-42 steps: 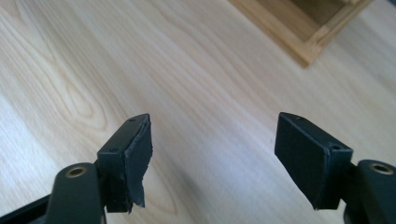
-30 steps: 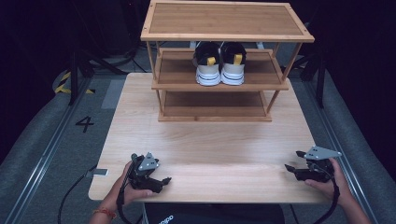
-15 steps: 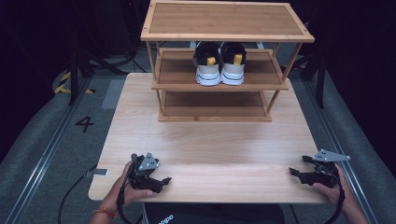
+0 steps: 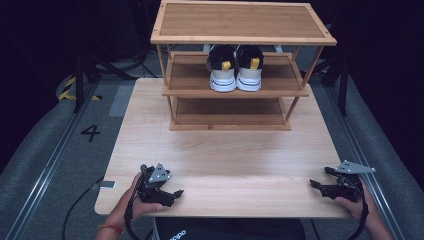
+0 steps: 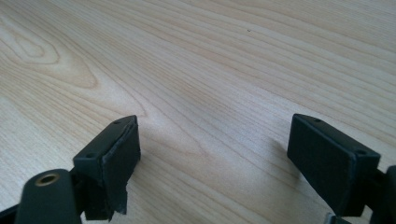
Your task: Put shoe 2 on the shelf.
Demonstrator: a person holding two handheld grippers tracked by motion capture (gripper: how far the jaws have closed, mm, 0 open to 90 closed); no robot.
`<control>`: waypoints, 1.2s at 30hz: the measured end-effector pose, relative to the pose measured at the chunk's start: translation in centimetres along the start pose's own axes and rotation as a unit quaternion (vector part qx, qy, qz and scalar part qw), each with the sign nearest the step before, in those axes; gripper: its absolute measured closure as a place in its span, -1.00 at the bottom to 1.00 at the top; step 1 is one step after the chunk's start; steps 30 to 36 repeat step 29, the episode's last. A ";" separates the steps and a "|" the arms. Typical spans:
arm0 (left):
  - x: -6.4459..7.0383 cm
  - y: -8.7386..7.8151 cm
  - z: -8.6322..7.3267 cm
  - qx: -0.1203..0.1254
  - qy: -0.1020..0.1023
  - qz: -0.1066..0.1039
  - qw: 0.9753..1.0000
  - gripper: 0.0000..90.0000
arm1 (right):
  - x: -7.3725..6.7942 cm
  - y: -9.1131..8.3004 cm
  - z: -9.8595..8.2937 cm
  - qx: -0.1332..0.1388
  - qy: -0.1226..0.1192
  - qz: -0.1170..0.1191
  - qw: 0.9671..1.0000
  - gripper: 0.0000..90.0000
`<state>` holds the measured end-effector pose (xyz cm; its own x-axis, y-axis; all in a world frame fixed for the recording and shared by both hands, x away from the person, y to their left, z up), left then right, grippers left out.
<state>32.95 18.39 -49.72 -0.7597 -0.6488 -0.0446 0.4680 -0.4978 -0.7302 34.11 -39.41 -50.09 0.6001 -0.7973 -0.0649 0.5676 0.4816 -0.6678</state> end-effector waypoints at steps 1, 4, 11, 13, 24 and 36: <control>0.0 0.0 0.0 0.001 0.000 0.002 1.000 -0.68 | 0.0 0.0 0.0 0.000 0.000 0.000 1.000 -0.61; 0.0 0.0 0.0 0.001 0.000 0.002 1.000 -0.68 | 0.0 0.0 0.0 0.000 0.000 0.000 1.000 -0.61; 0.0 0.0 0.1 0.001 -0.001 0.003 1.000 -0.68 | 0.0 0.0 0.0 0.000 0.000 0.000 1.000 -0.61; 0.0 0.0 0.1 0.001 -0.001 0.003 1.000 -0.68 | 0.0 0.0 0.0 0.000 0.000 0.000 1.000 -0.61; 0.0 0.1 0.1 0.001 -0.002 0.003 1.000 -0.68 | 0.1 0.0 0.0 0.000 0.001 -0.001 1.000 -0.61; 0.0 0.1 0.1 -0.001 -0.004 0.004 1.000 -0.67 | 0.1 0.0 0.0 0.000 0.001 -0.001 1.000 -0.61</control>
Point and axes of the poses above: each handheld gripper's, and its own axes: y roughly forward along the jaws, z roughly out of its top, x roughly to its right, the point moved 2 cm from there along y, roughly forward along the jaws, and after that the axes turned 5 degrees about z, right-handed, at the moved point
